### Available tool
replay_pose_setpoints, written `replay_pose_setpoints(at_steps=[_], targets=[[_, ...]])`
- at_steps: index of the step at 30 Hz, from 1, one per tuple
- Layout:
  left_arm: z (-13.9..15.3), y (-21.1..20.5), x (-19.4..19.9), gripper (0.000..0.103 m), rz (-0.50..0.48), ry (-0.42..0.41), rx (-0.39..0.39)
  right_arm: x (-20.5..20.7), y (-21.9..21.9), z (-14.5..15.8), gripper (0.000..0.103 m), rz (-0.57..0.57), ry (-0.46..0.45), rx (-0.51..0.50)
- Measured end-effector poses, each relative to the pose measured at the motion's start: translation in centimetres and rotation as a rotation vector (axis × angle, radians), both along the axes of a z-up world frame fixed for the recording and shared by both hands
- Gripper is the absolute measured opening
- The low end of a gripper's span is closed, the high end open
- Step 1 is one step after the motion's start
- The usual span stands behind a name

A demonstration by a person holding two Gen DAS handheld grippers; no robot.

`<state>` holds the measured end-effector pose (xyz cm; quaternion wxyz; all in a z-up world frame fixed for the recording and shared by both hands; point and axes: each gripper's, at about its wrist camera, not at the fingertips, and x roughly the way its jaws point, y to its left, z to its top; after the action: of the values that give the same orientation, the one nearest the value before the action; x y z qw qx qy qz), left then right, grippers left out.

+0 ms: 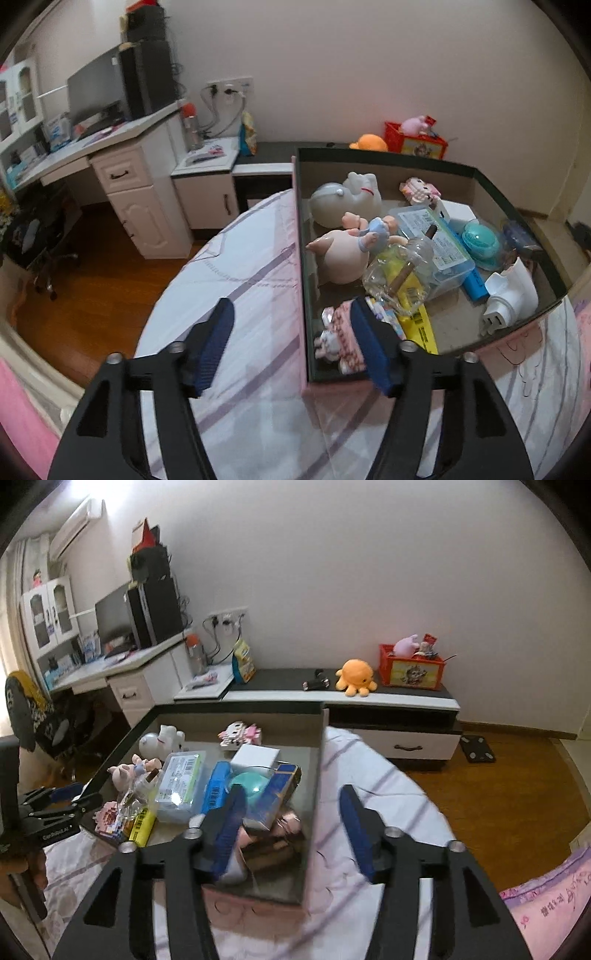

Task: Organize rigid objects
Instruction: 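Carry the blue-and-gold box toward the pink box with the right tool, then grasp the black hair clip with the left tool while the right tool holds the blue box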

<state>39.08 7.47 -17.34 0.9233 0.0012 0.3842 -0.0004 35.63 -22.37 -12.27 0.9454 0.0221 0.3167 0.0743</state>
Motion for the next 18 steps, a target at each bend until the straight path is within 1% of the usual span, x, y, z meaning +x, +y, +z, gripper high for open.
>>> replay_pose_setpoints(at_steps=[1, 2, 3, 5, 7, 9, 10, 11, 13, 14, 15, 17, 18], targets=[[0.4, 0.0, -0.9, 0.082, 0.018, -0.018, -0.005, -0.6, -0.3, 0.0, 0.077, -0.011, -0.007, -0.001], [0.7, 0.0, -1.8, 0.086, 0.035, -0.034, -0.012, -1.4, -0.8, 0.0, 0.079, -0.016, -0.019, -0.001], [0.9, 0.0, -2.7, 0.091, 0.05, -0.048, -0.019, -1.9, -1.1, -0.1, 0.079, -0.021, -0.024, 0.002], [1.4, -0.3, -4.7, 0.096, 0.077, -0.071, -0.041, -2.7, -1.9, -0.6, 0.08, -0.039, -0.009, 0.006], [1.8, -1.3, -7.3, 0.101, 0.097, -0.09, -0.08, -3.5, -2.7, -1.3, 0.08, -0.053, -0.008, 0.012], [1.8, -2.5, -9.1, 0.103, 0.082, -0.092, -0.104, -4.0, -3.4, -1.8, 0.081, -0.059, 0.009, 0.018], [1.7, -3.2, -10.0, 0.103, 0.075, -0.093, -0.104, -4.3, -3.8, -2.2, 0.081, -0.056, 0.015, 0.032], [1.4, -4.5, -11.0, 0.103, 0.069, -0.086, -0.089, -4.5, -4.1, -2.3, 0.081, -0.055, 0.019, 0.038], [0.7, -6.3, -12.1, 0.103, 0.055, -0.055, -0.054, -4.9, -4.7, -2.5, 0.081, -0.056, 0.023, 0.039], [-0.1, -7.4, -12.7, 0.103, 0.06, -0.027, -0.042, -5.2, -4.9, -2.6, 0.081, -0.055, 0.024, 0.042], [-0.6, -8.0, -13.0, 0.103, 0.066, -0.006, -0.044, -5.3, -5.1, -2.7, 0.081, -0.052, 0.025, 0.046], [-2.0, -9.3, -13.6, 0.103, 0.054, 0.035, -0.073, -5.6, -5.5, -2.7, 0.081, -0.052, 0.025, 0.05], [-2.4, -9.7, -13.7, 0.103, 0.061, 0.054, -0.068, -5.6, -5.5, -2.7, 0.081, -0.047, 0.028, 0.051]])
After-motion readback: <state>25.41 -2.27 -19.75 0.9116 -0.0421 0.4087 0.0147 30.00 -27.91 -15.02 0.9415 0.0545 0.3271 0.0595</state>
